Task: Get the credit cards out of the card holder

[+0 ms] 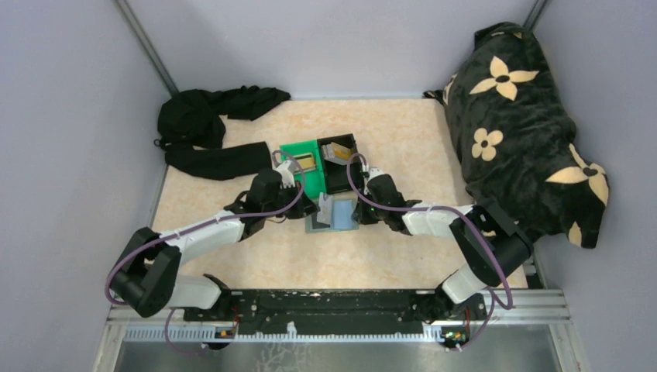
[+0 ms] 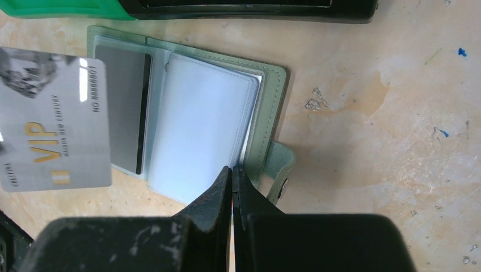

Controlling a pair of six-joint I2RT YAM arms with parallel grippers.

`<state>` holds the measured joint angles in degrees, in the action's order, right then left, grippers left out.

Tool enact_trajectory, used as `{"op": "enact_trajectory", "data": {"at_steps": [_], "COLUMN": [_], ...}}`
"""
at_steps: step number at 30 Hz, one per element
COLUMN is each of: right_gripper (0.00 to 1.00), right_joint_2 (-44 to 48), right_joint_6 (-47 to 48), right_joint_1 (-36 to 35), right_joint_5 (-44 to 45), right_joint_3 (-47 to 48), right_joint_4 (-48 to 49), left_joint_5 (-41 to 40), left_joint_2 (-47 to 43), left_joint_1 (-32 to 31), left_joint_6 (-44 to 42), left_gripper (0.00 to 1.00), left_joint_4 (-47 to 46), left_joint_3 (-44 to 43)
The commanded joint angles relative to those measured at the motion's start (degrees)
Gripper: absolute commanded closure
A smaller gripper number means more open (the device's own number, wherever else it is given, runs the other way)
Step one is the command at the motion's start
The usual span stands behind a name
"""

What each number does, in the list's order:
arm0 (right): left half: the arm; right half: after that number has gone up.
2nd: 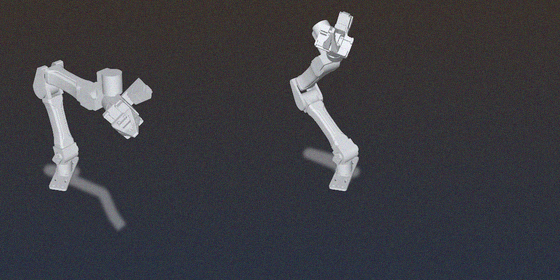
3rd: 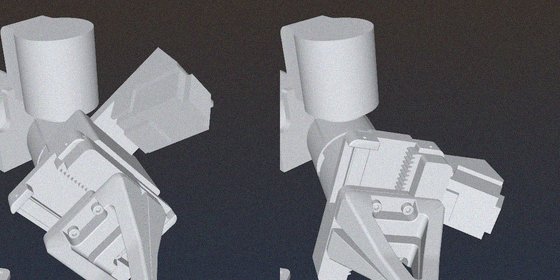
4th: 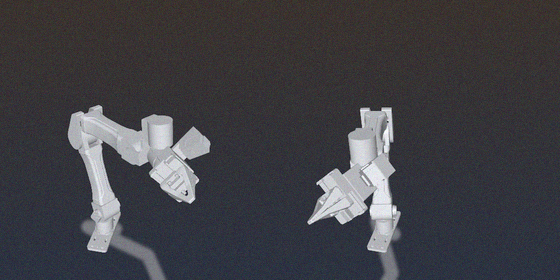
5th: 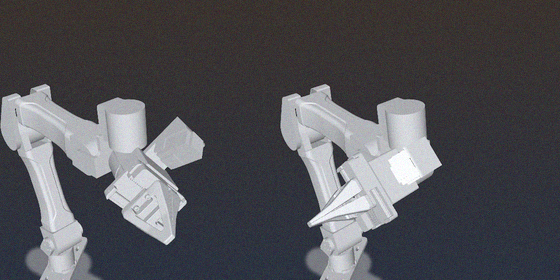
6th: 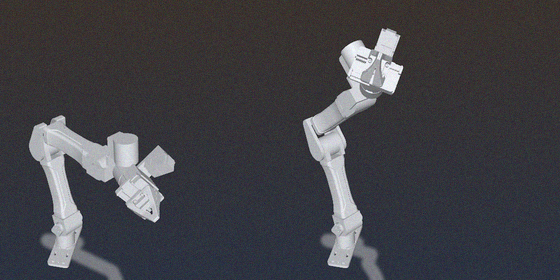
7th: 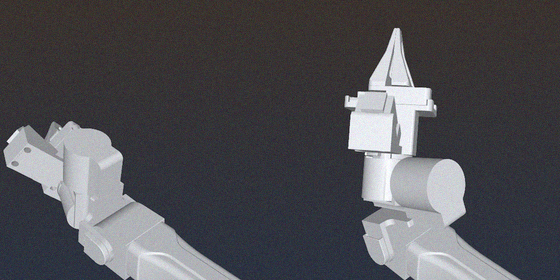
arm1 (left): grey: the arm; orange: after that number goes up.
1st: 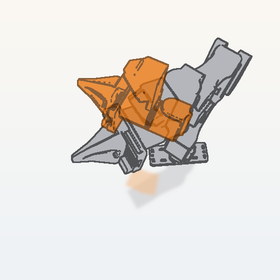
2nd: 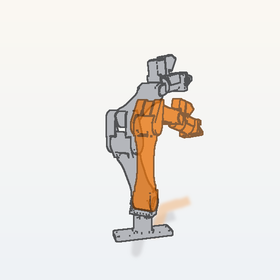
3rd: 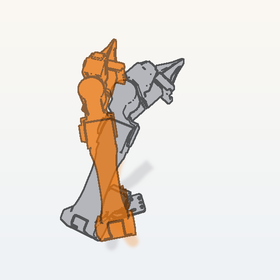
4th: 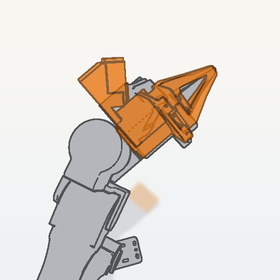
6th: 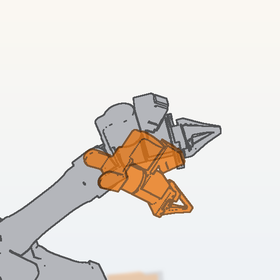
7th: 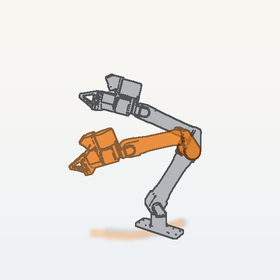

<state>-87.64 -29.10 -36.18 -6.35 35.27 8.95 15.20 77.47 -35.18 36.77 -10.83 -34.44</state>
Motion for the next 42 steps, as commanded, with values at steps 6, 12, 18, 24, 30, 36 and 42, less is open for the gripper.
{"op": "enact_trajectory", "data": {"at_steps": [6, 12, 18, 24, 30, 36, 42], "right_gripper": [1.00, 0.81, 0.51, 0.44, 0.43, 0.42, 0.47], "right_joint_2": [6.54, 14.88, 15.95, 16.49, 16.47, 11.13, 7.30], "right_joint_6": [0.62, -1.88, -0.83, -1.88, -6.26, -9.98, -12.67], "right_joint_1": [2.09, 4.57, 4.71, 5.08, 7.73, 8.63, 8.67], "right_joint_5": [-9.00, -16.10, -19.79, -22.68, -28.78, -32.82, -35.95], "right_joint_3": [-0.96, -3.22, -1.41, 0.32, -0.35, 1.67, 3.29], "right_joint_4": [5.31, 12.67, 14.74, 20.72, 31.22, 38.92, 43.52], "left_joint_5": [3.52, 2.37, 1.30, 3.01, 4.80, 8.56, 11.99], "left_joint_2": [-5.21, -10.31, -9.61, -10.65, -12.61, -13.22, -13.24], "left_joint_1": [1.49, 2.06, 3.26, 3.42, 3.79, 3.86, 3.88], "left_joint_6": [0.62, 2.16, -0.31, 1.68, 3.03, 5.19, 4.90], "left_gripper": [1.00, 1.00, 1.00, 1.00, 1.00, 1.00, 1.00], "left_joint_4": [-4.54, -8.86, -1.14, -1.91, -2.05, -5.08, -7.91], "left_joint_3": [2.38, 1.52, -7.29, -7.40, -6.78, -5.53, -5.03]}}
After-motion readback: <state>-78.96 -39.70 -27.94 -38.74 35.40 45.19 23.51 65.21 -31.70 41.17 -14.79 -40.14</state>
